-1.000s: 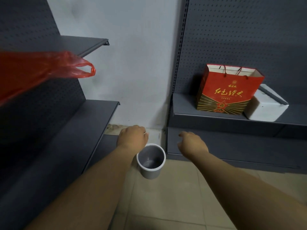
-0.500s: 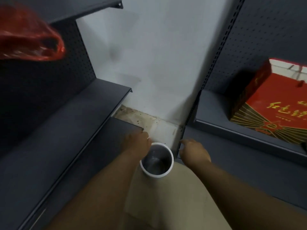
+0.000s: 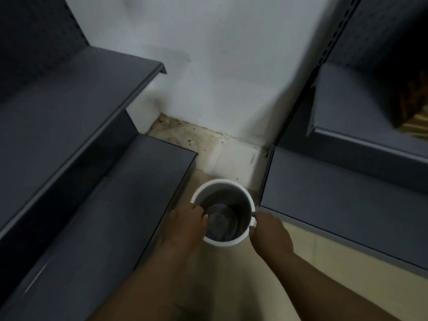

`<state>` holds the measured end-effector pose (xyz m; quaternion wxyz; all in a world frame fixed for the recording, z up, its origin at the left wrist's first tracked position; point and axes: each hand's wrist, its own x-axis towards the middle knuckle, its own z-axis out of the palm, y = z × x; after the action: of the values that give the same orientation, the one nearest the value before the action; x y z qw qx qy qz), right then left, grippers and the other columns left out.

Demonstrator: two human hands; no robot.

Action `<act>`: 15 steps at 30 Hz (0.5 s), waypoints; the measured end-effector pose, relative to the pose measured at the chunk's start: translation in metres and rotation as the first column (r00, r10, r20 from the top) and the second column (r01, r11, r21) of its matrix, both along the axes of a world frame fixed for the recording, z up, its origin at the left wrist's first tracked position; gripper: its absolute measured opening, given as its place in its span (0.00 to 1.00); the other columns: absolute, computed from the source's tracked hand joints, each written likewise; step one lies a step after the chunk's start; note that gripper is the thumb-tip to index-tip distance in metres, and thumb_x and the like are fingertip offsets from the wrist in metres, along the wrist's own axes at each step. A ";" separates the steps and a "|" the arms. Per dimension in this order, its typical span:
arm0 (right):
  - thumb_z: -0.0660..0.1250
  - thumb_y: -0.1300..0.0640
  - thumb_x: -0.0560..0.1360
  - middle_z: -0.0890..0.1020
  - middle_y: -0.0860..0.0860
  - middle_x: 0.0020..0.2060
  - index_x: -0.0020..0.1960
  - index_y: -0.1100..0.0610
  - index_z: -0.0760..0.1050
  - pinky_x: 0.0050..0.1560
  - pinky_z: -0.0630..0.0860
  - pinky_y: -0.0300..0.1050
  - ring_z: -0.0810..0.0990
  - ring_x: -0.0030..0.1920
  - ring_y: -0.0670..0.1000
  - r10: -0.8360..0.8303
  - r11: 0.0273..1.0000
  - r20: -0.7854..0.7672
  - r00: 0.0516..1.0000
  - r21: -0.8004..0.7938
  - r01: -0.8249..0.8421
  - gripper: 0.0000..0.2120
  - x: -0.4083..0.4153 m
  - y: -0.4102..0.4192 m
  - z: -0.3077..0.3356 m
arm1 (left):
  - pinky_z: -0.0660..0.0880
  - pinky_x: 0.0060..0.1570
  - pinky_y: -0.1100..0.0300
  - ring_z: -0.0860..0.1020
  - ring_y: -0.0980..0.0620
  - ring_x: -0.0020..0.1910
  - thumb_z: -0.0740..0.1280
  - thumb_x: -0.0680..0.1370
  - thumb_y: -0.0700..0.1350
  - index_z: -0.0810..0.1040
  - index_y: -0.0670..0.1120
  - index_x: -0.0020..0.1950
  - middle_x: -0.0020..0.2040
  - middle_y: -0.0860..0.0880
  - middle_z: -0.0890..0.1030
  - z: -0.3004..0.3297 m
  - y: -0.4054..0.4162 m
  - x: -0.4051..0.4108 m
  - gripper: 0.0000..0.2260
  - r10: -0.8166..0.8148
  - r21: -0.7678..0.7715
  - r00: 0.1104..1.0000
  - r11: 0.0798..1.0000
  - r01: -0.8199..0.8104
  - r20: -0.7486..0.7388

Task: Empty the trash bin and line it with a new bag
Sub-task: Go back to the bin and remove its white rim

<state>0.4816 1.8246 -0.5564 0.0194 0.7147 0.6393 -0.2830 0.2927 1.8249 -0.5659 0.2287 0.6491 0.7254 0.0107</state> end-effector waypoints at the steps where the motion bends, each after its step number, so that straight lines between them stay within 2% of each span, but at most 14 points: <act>1: 0.60 0.56 0.77 0.78 0.52 0.57 0.62 0.50 0.74 0.52 0.77 0.48 0.77 0.55 0.53 -0.011 1.000 0.003 1.000 -0.001 0.011 0.14 -0.001 0.001 -0.021 | 0.77 0.50 0.51 0.79 0.47 0.49 0.58 0.77 0.52 0.80 0.48 0.50 0.53 0.48 0.80 -0.021 0.002 -0.001 0.14 0.008 -0.009 1.000 1.000 -0.008 0.021; 7: 0.61 0.55 0.76 0.80 0.52 0.52 0.57 0.52 0.75 0.49 0.79 0.50 0.79 0.50 0.53 -0.152 0.988 0.069 0.986 0.050 0.148 0.11 -0.003 0.018 -0.137 | 0.77 0.52 0.51 0.77 0.49 0.52 0.59 0.78 0.51 0.80 0.49 0.52 0.55 0.50 0.79 -0.136 0.017 -0.011 0.12 0.072 0.017 0.993 0.997 -0.074 0.097; 10: 0.61 0.54 0.76 0.78 0.54 0.56 0.60 0.53 0.73 0.52 0.78 0.52 0.78 0.55 0.56 -0.239 0.968 0.047 0.970 0.088 0.234 0.13 -0.002 0.034 -0.183 | 0.75 0.56 0.49 0.75 0.47 0.58 0.59 0.78 0.52 0.77 0.51 0.56 0.61 0.49 0.75 -0.182 0.030 -0.017 0.12 0.113 0.014 0.987 0.993 -0.115 0.112; 13: 0.61 0.54 0.77 0.75 0.55 0.61 0.65 0.54 0.69 0.56 0.75 0.53 0.74 0.60 0.58 -0.270 0.954 0.024 0.963 0.144 0.264 0.18 0.002 0.051 -0.217 | 0.71 0.64 0.45 0.68 0.44 0.68 0.58 0.78 0.52 0.70 0.52 0.67 0.72 0.46 0.67 -0.213 0.046 -0.022 0.17 0.157 0.023 0.982 0.987 -0.160 0.103; 15: 0.61 0.54 0.77 0.74 0.56 0.61 0.66 0.53 0.68 0.56 0.75 0.55 0.73 0.61 0.59 -0.304 0.938 0.001 0.953 0.177 0.299 0.18 0.004 0.061 -0.232 | 0.71 0.63 0.46 0.69 0.43 0.67 0.58 0.79 0.51 0.65 0.49 0.70 0.71 0.44 0.67 -0.226 0.057 -0.025 0.20 0.160 0.076 0.986 0.983 -0.164 0.055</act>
<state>0.4859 1.8851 -0.7888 -0.0781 0.8070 0.5442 -0.2154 0.2681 1.8821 -0.7924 0.2183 0.5960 0.7692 0.0743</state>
